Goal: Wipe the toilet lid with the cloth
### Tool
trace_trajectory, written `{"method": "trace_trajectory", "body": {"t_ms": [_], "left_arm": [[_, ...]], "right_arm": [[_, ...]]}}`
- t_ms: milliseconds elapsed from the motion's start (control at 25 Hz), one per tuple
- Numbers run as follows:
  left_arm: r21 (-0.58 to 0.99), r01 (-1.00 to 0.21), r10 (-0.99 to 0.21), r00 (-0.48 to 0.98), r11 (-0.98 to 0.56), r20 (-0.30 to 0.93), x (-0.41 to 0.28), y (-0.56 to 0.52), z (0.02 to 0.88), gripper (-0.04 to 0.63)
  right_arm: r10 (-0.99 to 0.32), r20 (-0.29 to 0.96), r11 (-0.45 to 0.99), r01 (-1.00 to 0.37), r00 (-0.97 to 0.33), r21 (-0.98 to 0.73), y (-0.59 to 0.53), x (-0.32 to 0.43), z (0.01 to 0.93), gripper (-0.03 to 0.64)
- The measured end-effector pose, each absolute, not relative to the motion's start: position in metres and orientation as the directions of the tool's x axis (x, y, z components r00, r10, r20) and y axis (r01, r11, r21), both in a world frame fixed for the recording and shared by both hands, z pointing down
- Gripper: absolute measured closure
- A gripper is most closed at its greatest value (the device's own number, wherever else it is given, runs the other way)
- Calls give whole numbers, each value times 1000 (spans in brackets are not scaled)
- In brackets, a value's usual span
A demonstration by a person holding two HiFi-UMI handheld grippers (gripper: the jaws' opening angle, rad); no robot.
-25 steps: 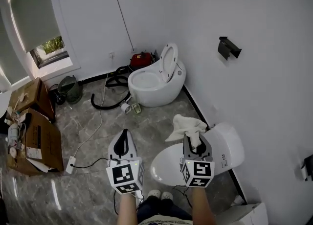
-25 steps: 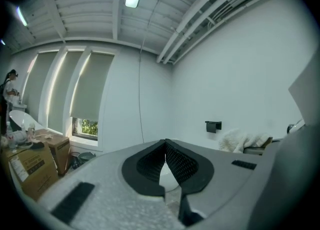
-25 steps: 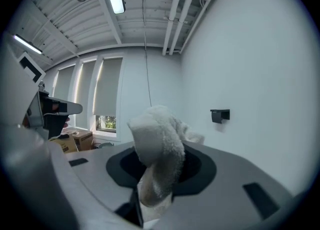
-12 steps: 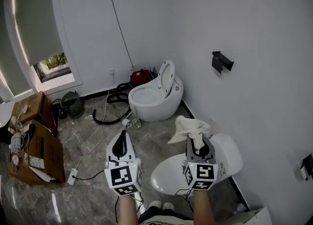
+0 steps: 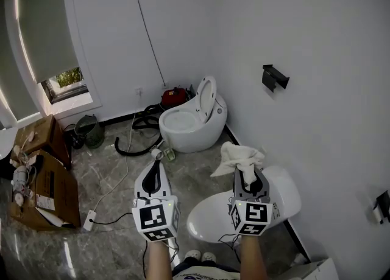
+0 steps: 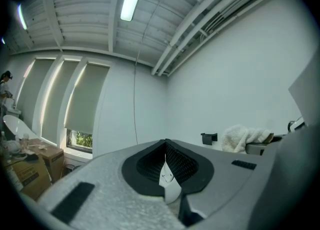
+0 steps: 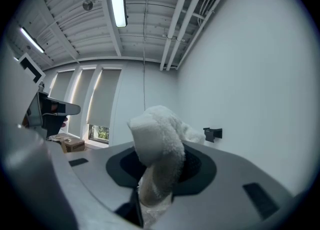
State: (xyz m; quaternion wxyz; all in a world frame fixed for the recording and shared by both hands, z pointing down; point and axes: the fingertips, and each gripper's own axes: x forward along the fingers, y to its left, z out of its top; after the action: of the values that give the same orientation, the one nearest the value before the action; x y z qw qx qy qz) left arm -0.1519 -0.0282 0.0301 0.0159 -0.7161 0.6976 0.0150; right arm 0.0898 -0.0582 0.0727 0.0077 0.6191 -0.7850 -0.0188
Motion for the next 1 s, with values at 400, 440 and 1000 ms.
{"method": "trace_trajectory", "body": {"t_ms": [400, 440, 1000], "left_arm": [[-6, -1000, -999, 27, -27, -35, -155, -36, 35, 588], [-7, -1000, -999, 26, -25, -36, -155, -36, 34, 588], [-19, -999, -999, 27, -26, -34, -157, -44, 33, 588]], "right_arm": [[-972, -22, 231, -972, -232, 48, -65, 89, 67, 497], [-972, -23, 231, -972, -233, 49, -66, 89, 66, 497], [-972, -27, 232, -971, -233, 49, -75, 88, 61, 497]]}}
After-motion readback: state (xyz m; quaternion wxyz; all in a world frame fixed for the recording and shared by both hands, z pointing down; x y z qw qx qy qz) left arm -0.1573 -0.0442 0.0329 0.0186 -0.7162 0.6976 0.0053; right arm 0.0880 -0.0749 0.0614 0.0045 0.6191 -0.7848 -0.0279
